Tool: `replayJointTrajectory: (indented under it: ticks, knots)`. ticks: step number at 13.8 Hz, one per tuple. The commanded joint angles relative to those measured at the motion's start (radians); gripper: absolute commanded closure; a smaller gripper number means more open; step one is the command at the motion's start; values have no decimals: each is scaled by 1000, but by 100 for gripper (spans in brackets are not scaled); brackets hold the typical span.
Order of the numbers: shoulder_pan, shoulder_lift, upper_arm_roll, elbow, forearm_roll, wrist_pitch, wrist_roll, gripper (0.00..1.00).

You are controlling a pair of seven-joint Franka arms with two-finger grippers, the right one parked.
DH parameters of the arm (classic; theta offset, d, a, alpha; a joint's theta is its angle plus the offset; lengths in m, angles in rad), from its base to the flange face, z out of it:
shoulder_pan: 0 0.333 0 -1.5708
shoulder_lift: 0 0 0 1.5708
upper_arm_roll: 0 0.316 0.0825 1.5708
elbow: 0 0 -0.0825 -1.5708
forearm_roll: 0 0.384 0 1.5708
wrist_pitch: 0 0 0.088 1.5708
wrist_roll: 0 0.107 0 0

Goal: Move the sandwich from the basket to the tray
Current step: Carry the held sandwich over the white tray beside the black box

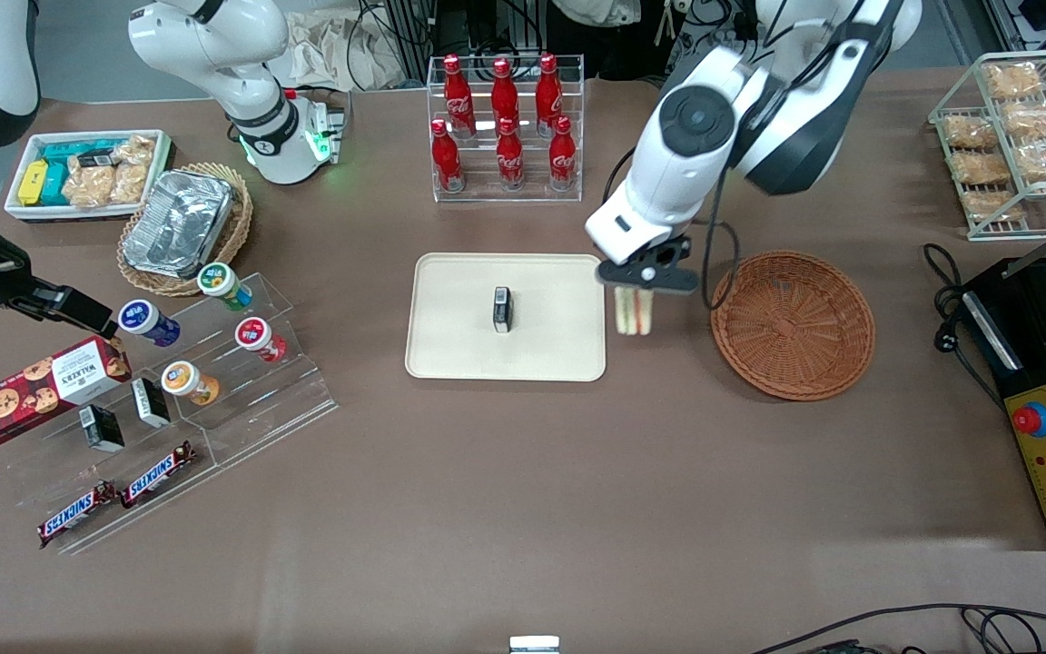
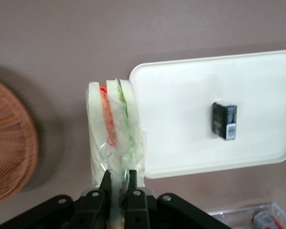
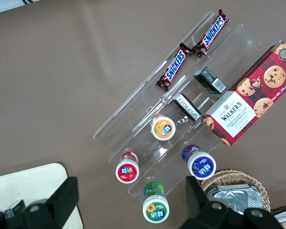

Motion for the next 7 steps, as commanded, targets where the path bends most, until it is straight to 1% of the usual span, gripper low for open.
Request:
replayJointTrajectory:
  ticks: [1, 4, 7]
  knots:
    - [-54, 52, 11, -32, 5, 125, -56, 100]
    - [-111, 112, 13, -97, 8, 258, -94, 100]
    - [-129, 147, 16, -147, 9, 350, -99, 100]
